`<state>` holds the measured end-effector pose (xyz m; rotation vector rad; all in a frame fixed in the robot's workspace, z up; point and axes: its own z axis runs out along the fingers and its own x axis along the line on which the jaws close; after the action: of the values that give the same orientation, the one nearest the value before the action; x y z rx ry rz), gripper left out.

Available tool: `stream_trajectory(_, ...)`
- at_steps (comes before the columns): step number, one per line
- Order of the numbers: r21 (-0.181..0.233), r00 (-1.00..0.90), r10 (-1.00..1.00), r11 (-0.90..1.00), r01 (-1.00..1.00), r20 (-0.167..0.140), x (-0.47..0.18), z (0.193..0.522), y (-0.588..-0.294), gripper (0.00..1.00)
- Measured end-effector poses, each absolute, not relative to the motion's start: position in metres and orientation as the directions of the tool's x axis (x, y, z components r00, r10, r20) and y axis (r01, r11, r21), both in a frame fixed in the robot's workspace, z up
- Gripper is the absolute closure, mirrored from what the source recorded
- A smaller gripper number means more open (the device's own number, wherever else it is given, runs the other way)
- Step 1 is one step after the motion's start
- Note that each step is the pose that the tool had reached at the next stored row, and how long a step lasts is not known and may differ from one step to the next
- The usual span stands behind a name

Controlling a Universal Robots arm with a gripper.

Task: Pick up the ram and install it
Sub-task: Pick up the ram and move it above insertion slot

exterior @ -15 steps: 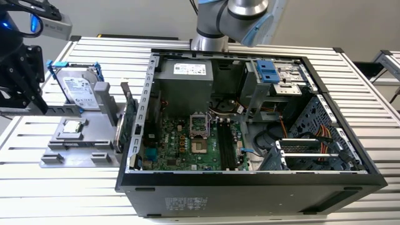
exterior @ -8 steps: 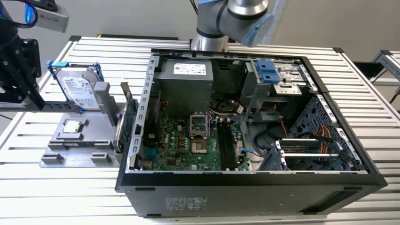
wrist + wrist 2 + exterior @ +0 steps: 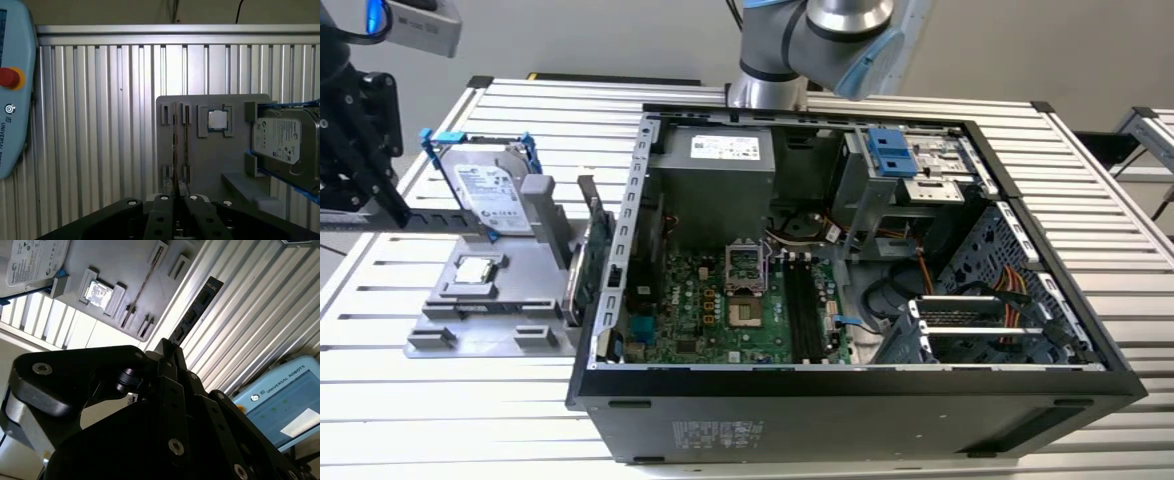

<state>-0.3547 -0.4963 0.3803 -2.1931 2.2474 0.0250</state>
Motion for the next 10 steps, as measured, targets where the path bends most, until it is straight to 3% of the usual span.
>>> stream_trajectory(10, 0.011, -0.024, -1.0, 0.024, -1.0, -0.012, -0.3538, 0.3808, -0.4953, 1.0)
